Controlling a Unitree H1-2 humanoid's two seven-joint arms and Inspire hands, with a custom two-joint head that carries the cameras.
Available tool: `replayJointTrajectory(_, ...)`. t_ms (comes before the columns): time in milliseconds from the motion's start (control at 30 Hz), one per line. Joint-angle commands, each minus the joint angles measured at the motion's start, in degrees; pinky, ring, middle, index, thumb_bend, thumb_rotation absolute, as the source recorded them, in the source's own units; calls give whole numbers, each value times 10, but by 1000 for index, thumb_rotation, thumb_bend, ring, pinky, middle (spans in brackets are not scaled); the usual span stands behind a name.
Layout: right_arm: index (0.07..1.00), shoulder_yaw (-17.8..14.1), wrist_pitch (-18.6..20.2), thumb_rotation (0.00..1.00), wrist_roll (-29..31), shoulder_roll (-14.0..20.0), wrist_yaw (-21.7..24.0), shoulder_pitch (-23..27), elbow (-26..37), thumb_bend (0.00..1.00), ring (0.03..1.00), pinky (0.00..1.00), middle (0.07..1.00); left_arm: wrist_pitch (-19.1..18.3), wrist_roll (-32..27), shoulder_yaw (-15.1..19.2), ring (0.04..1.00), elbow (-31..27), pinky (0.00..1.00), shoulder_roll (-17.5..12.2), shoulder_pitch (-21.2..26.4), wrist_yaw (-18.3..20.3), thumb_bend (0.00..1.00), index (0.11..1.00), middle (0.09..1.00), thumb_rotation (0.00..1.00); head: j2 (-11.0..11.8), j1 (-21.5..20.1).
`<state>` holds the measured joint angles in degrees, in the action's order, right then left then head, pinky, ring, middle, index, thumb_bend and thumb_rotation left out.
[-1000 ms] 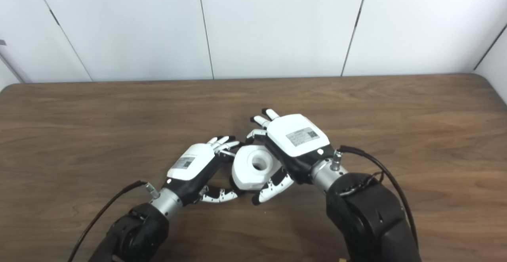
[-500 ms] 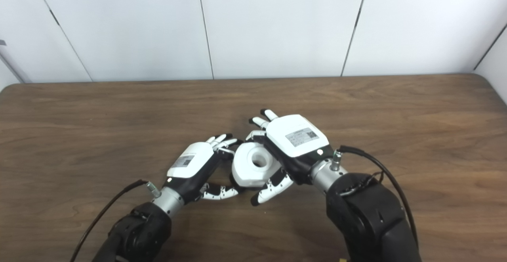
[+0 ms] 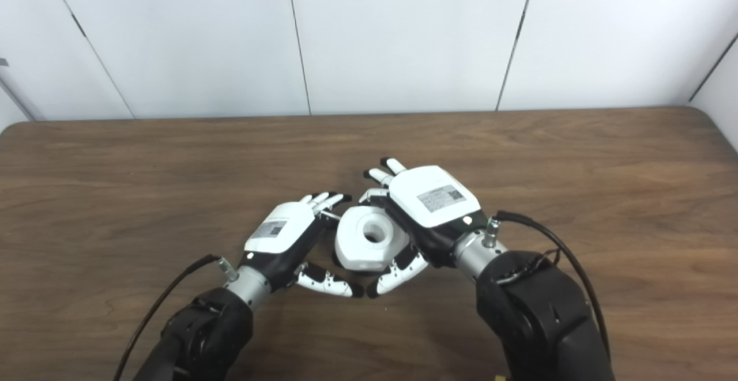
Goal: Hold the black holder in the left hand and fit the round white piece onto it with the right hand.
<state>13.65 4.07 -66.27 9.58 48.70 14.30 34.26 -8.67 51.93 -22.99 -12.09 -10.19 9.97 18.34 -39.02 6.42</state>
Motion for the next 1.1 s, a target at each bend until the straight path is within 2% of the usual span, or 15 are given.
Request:
replayJointTrajectory(0,729,-3,-5,460,4,1,-16,12,21,918,1000,723,944,-12,19,-3,977,-6,1000,-6,9,10,1000,724,966,355,0,0)
replayJointTrajectory(400,723,-4,-4,451,10,2,-21,10,21,916,1000,719,943,-58,37,-12,1000,-20,1000,-4,15,54,1000,863,999,416,0,1)
replayJointTrajectory(600,726,-4,-3,447,11,2,-19,10,21,916,1000,723,948,-101,57,-14,1000,-31,1000,1,18,97,1000,988,1000,401,0,0)
replayJointTrajectory(867,727,-5,0,442,12,3,-16,9,22,918,1000,737,948,-119,87,-20,1000,-27,1000,2,22,121,1000,1000,1000,413,0,0)
replayJointTrajectory(1067,727,-6,-1,444,13,5,-17,8,22,918,1000,730,947,-121,98,-18,1000,-24,1000,5,22,123,1000,1000,1000,421,0,0)
